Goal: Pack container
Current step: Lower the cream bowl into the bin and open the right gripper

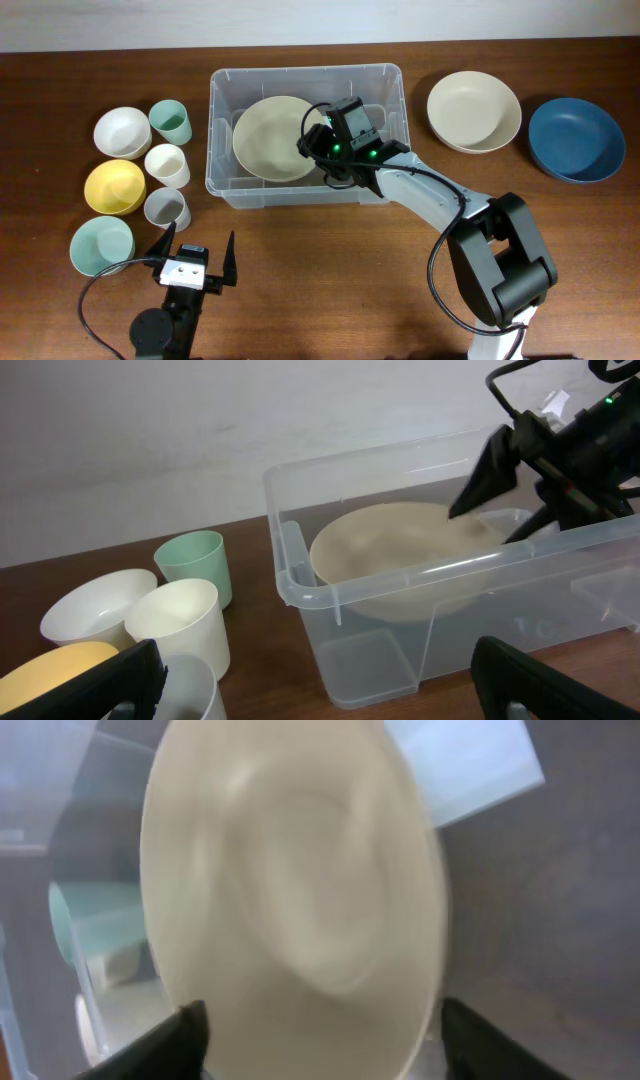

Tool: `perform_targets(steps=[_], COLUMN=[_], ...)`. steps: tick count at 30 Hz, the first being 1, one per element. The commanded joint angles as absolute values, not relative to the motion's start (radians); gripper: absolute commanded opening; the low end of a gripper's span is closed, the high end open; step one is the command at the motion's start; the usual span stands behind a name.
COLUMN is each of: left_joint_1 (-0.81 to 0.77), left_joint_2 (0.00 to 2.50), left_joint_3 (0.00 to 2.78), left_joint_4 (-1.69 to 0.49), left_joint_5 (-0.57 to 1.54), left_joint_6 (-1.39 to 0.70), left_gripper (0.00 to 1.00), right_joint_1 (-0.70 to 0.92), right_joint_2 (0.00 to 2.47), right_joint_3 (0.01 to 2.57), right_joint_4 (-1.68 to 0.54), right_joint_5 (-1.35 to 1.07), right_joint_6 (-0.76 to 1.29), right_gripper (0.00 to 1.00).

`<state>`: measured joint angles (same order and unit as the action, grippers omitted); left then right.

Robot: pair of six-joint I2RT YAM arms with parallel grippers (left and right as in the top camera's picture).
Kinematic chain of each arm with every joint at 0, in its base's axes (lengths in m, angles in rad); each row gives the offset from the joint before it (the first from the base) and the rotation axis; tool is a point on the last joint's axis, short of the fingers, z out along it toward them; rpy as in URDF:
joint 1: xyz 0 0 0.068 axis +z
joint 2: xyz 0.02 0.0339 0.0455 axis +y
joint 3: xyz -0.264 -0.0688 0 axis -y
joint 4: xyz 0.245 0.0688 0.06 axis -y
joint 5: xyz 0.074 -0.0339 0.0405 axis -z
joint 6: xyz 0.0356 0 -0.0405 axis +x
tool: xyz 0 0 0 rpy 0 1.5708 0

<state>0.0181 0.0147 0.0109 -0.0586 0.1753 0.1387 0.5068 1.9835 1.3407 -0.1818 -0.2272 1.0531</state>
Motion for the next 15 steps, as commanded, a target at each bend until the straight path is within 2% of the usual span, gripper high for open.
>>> perform_targets(steps=[1, 10, 15], left_joint_1=[0.014, 0.014, 0.014], left_joint_2=[0.006, 0.006, 0.006], left_joint_3=[0.009, 0.009, 0.009], left_joint_4=[-0.066, -0.065, -0.065], left_joint_5=[0.168, 0.168, 0.168], left_joint_6=[0.152, 0.152, 0.152], left_gripper=[1.00, 1.00, 1.00], right_joint_1=[0.509, 0.506, 0.476], right_joint_2=[1.988, 1.967, 1.909], right_joint_3=[1.365, 1.387, 1.445], right_joint_4=[-0.179, -0.184, -0.252], right_joint_5=[-0.250, -0.262, -0.231], right_joint_6=[1.048, 0.941, 0.852], right_gripper=[0.82, 0.99, 0.99])
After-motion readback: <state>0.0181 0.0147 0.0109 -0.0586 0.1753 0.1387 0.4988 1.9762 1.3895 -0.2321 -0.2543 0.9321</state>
